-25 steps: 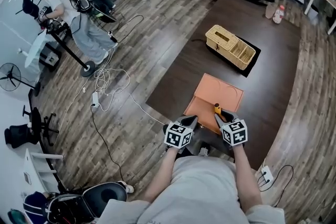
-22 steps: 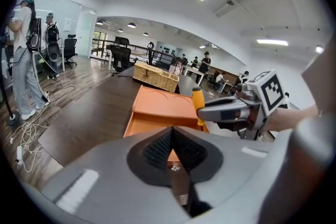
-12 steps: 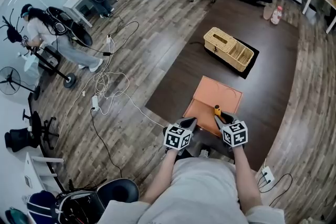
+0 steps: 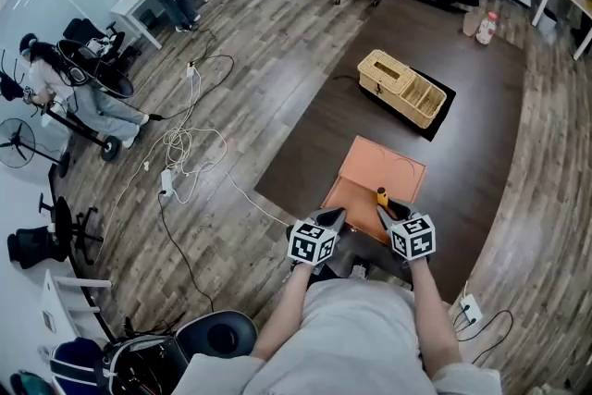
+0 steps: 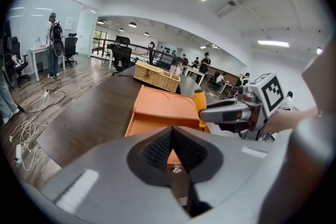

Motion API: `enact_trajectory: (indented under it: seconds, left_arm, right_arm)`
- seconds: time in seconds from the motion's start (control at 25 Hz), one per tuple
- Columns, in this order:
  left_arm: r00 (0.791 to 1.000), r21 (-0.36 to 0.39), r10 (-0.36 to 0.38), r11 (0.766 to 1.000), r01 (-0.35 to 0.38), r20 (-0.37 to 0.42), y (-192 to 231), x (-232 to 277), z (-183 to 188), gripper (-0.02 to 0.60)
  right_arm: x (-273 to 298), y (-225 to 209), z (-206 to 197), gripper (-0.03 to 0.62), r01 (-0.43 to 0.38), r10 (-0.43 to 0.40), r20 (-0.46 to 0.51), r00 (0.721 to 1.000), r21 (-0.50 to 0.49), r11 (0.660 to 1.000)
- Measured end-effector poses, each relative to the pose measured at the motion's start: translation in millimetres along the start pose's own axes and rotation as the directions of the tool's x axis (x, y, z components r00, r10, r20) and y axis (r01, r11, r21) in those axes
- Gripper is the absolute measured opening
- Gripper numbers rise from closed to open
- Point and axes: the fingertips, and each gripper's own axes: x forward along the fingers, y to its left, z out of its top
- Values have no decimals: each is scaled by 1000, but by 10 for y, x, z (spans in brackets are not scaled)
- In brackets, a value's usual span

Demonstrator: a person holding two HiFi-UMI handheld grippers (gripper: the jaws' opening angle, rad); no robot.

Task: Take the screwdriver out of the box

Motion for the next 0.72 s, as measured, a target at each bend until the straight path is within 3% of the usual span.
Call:
enact_trajectory:
  seconds: [0.72]
  left_arm:
    - [1000, -1, 3, 1000, -3, 4, 8, 4, -1, 54]
  right_arm:
    - [12, -20, -31, 98, 0, 0, -5, 1000, 6, 1000]
